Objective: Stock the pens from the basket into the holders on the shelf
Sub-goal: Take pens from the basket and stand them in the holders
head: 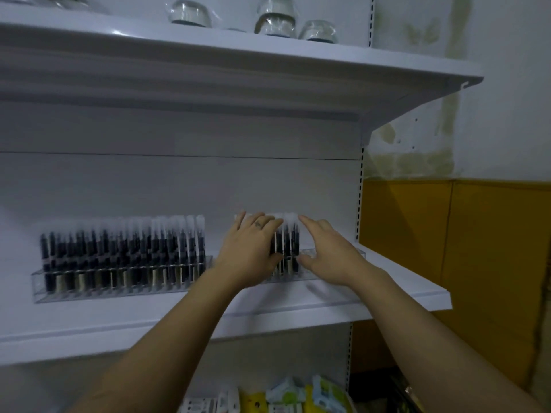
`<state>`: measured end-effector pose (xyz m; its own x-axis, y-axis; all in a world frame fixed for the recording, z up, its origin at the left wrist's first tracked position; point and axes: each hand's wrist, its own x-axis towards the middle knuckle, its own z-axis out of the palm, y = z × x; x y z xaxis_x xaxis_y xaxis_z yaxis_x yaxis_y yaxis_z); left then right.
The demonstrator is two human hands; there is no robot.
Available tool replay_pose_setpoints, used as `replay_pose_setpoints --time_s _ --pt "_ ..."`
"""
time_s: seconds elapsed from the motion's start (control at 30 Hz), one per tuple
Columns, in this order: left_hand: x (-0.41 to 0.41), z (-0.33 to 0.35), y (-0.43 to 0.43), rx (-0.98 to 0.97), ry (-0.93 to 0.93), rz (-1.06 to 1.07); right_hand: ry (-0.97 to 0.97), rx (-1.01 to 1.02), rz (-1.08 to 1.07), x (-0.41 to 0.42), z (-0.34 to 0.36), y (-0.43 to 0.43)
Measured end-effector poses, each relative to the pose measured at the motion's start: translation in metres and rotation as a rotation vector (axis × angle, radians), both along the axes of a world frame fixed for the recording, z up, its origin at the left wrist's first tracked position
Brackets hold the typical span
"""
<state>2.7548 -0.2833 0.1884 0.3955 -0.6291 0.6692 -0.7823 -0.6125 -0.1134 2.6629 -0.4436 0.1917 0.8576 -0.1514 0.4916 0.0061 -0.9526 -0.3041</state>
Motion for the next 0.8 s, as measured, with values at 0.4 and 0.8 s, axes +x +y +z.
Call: replay_pose_setpoints --time_s 0.4,0.8 --pt "-0.073 -0.111 0.089 -0.117 0.075 0.050 -0.029 0.078 0.151 -0.063 -0.109 0.074" --pt "-0.100 -0.283 0.139 -0.019 0.466 0.146 0.324 0.146 0.166 -0.069 -0.274 0.112"
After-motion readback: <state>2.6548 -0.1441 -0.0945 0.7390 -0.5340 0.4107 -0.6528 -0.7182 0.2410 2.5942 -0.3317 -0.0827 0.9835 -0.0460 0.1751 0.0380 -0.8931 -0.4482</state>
